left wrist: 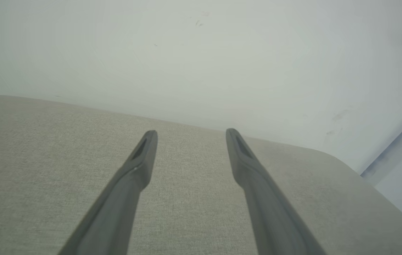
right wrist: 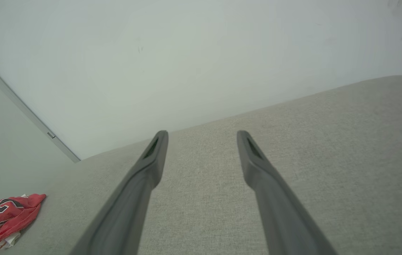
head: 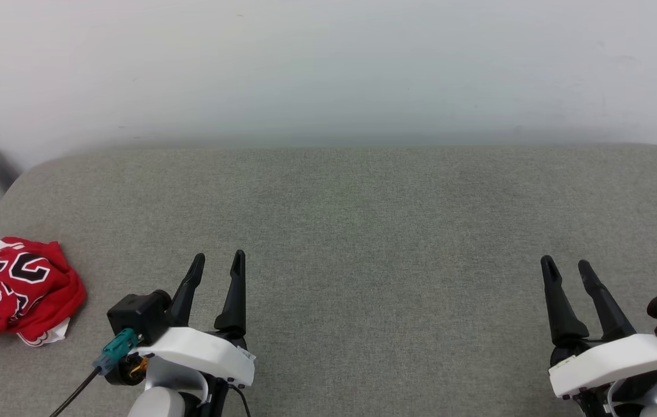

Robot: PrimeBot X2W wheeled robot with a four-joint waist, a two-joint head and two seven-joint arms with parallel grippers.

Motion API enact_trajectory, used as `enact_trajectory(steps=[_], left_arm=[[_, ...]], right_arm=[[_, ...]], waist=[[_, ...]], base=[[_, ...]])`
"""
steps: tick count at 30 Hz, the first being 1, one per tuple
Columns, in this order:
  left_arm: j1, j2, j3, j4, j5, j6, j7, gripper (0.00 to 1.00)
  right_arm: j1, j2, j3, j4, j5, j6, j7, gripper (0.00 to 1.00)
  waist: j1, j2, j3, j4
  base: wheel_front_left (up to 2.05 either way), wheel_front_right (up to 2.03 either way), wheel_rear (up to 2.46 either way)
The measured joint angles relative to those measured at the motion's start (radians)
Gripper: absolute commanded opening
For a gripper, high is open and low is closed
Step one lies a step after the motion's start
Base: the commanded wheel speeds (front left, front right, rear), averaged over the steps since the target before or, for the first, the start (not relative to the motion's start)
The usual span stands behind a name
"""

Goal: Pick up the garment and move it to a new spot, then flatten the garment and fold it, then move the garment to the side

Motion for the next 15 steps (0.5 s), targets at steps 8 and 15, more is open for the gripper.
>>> enact_trajectory(steps=[8, 15], left_arm=[[-0.001, 0.01, -0.015, 0.011, 0.084, 0.013, -0.02, 1.0], [-0.004, 0.013, -0.025, 0.027, 0.145, 0.023, -0.034, 1.0]], right_arm=[[0.013, 0.0, -0.004, -0.025, -0.098, 0.0, 0.008, 1.0], [0.017, 0.0, -0.005, -0.042, -0.165, 0.0, 0.01, 1.0]], waist=[[0.0, 0.0, -0.001, 0.001], [0.0, 0.0, -0.003, 0.003]], base=[[0.0, 0.0, 0.0], [0.0, 0.0, 0.0]])
